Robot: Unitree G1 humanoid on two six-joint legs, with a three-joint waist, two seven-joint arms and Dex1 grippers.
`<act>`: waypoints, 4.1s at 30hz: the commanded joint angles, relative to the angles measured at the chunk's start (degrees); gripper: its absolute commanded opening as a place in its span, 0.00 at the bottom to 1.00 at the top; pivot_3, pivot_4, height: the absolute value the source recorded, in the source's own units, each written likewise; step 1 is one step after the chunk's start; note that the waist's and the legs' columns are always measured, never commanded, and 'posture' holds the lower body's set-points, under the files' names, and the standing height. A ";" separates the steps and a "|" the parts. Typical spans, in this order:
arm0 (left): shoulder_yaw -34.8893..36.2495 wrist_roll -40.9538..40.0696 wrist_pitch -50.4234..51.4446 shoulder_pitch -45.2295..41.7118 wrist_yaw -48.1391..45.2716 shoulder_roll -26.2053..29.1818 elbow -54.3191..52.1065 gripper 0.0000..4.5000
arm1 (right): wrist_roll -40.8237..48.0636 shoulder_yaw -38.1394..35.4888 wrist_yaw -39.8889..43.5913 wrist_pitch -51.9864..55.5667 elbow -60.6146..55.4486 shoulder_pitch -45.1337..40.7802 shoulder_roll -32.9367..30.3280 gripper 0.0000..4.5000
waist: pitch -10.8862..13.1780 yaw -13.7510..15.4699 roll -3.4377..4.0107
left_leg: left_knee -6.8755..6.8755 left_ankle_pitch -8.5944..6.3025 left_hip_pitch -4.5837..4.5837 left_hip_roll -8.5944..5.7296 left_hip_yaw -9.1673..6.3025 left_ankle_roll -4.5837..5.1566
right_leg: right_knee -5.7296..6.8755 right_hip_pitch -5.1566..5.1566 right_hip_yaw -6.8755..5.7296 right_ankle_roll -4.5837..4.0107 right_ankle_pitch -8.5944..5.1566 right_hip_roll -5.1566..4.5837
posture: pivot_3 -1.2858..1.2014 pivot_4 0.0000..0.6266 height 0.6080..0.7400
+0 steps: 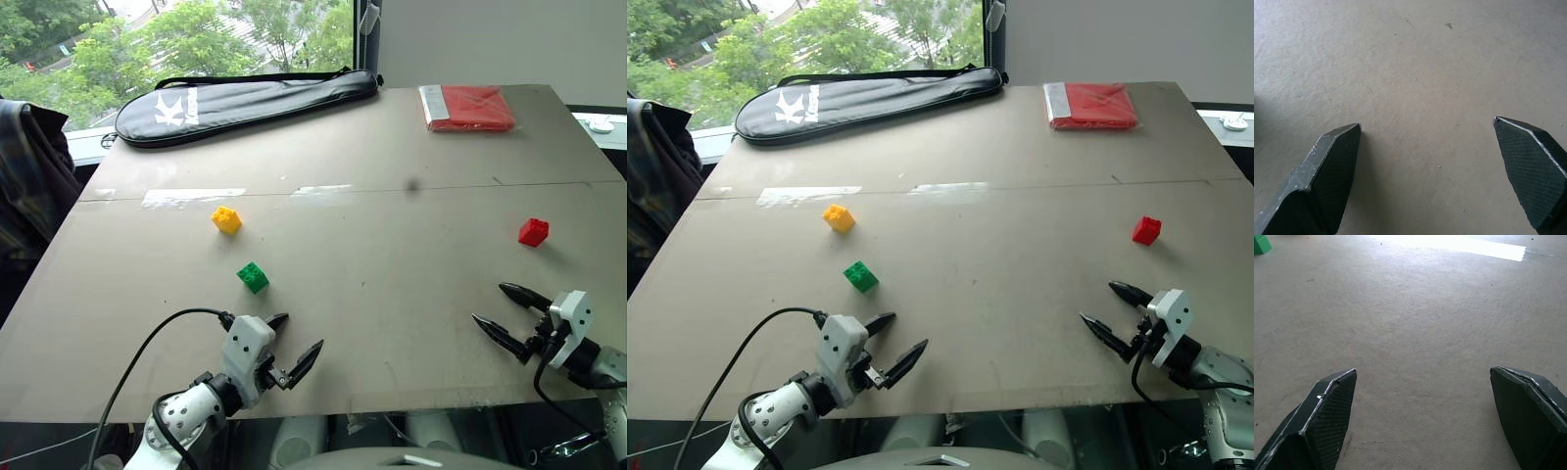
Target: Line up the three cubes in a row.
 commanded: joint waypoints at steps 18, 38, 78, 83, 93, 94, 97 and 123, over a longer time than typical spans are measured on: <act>-3.48 0.78 0.28 -1.64 0.19 -0.63 1.53 0.98 | 0.69 -2.11 -0.66 -0.45 -2.38 0.53 -1.60 1.00 | -0.01 0.07 0.02 | 0.01 0.00 0.01 -0.01 0.03 0.00 | 0.01 0.00 0.01 0.00 0.01 0.00 | 0.52 0.24 0.70; -1.87 -7.58 8.83 -14.70 -11.35 9.70 -3.08 0.98 | -2.52 -9.22 -33.78 15.46 -0.67 -14.63 2.63 1.00 | 0.13 -0.03 -0.05 | 0.13 0.02 -0.03 -0.02 0.13 -0.01 | 0.21 -0.09 0.11 -0.03 0.02 0.09 | 0.52 0.24 0.70; -9.29 -8.36 14.17 -46.96 -24.28 13.04 6.52 1.00 | -14.34 16.64 -48.17 26.41 -22.94 -8.33 22.28 0.29 | 0.19 -1.57 -0.07 | 0.15 0.03 -0.15 0.04 0.19 -0.01 | 0.34 -0.36 0.35 0.07 0.20 0.35 | 0.52 0.24 0.70; -8.46 -8.04 14.75 -47.08 -23.45 13.83 6.50 1.00 | -15.52 18.75 -48.98 27.12 -24.80 -7.82 23.94 0.29 | 0.20 -1.65 -0.09 | 0.15 0.03 -0.13 0.04 0.18 -0.01 | 0.35 -0.36 0.35 0.06 0.22 0.35 | 0.52 0.24 0.70; -5.50 -10.60 18.10 -46.80 -24.36 16.89 4.72 1.00 | -21.00 22.82 -54.81 24.74 -23.60 -7.98 30.47 0.29 | 0.22 -1.65 -0.12 | 0.15 0.03 -0.23 0.06 0.16 -0.03 | 0.37 -0.47 0.34 0.01 0.25 0.36 | 0.52 0.24 0.70; -5.45 -10.73 18.37 -47.04 -24.55 17.06 4.79 1.00 | -21.25 23.13 -55.16 24.75 -23.57 -7.83 30.96 0.29 | 0.23 -1.65 -0.13 | 0.15 0.04 -0.24 0.05 0.17 -0.03 | 0.37 -0.47 0.34 0.01 0.26 0.35 | 0.52 0.24 0.70; -5.70 -11.00 19.02 -47.70 -24.57 17.14 4.71 1.00 | -21.99 23.13 -56.00 24.38 -23.62 -7.57 31.93 0.29 | 0.23 -1.58 -0.14 | 0.15 0.04 -0.27 0.03 0.17 -0.04 | 0.35 -0.49 0.35 -0.06 0.29 0.33 | 0.52 0.24 0.70; 14.49 -14.47 16.12 -23.07 -13.04 11.69 -4.46 1.00 | -16.47 21.31 -36.74 12.20 -28.11 -1.58 18.20 0.99 | 0.27 -1.47 -0.35 | 0.17 0.04 -0.39 0.05 0.16 -0.05 | 0.35 -0.60 0.32 -0.04 0.32 0.28 | 0.52 0.24 0.70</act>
